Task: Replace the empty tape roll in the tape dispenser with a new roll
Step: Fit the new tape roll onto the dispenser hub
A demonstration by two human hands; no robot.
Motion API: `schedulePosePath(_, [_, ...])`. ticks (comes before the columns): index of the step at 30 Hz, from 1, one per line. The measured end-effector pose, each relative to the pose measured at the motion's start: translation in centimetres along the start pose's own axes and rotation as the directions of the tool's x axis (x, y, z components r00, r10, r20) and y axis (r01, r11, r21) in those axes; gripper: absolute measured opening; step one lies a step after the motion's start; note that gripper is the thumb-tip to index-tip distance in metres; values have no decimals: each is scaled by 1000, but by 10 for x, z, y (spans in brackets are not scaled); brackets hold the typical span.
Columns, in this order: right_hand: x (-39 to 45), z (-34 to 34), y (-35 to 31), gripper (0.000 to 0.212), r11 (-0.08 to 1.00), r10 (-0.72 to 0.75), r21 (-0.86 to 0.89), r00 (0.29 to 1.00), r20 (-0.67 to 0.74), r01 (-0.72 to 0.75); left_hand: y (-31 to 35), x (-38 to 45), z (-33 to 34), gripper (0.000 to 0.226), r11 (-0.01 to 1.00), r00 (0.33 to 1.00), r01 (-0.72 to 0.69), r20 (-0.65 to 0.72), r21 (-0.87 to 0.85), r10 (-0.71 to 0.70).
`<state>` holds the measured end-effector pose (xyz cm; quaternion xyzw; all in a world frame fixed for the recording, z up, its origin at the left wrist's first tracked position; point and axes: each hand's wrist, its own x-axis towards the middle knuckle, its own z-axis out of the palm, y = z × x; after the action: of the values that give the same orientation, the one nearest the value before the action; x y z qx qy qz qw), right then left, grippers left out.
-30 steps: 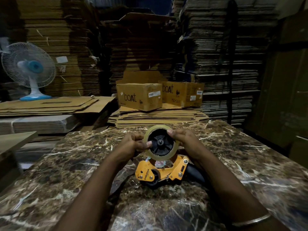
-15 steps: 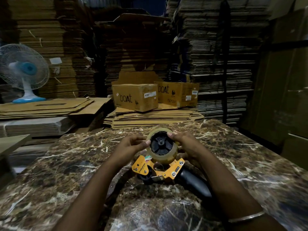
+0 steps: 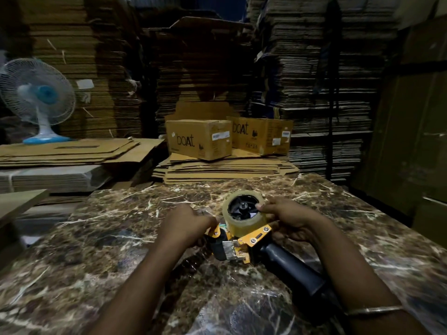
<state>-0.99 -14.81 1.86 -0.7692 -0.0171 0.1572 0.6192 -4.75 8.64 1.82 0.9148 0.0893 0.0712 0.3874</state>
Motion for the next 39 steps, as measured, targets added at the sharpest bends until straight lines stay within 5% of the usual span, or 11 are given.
schedulePosePath(9, [-6, -13, 11, 41, 974, 225, -32, 972, 71, -223, 1, 9, 24, 39, 994, 969, -77, -229, 83, 94])
schedulePosePath(19, [-13, -12, 15, 53, 934, 283, -225, 959, -10, -278, -6, 21, 32, 37, 988, 955, -140, -273, -58, 119])
schedulePosePath(21, [-7, -14, 19, 55, 938, 206, -259, 972, -116, -230, -11, 23, 31, 32, 983, 958, -170, -247, -71, 148])
schedulePosePath(24, [-3, -16, 22, 52, 928, -130, -373, 958, -255, 27, -14, 22, 28, 28, 973, 963, -209, -196, -102, 186])
schedulePosePath(29, [-10, 1, 20, 84, 871, -389, -351, 919, -64, 344, -13, 11, 14, 19, 950, 928, -311, -214, 7, 306])
schedulePosePath(33, [-11, 14, 22, 82, 781, -441, -474, 896, 39, 405, -13, 3, -3, 26, 873, 878, -479, -73, -93, 474])
schedulePosePath(39, [-8, 10, 21, 84, 693, -428, -592, 895, 121, 412, -31, 1, -10, 32, 728, 745, -667, 162, 156, 647])
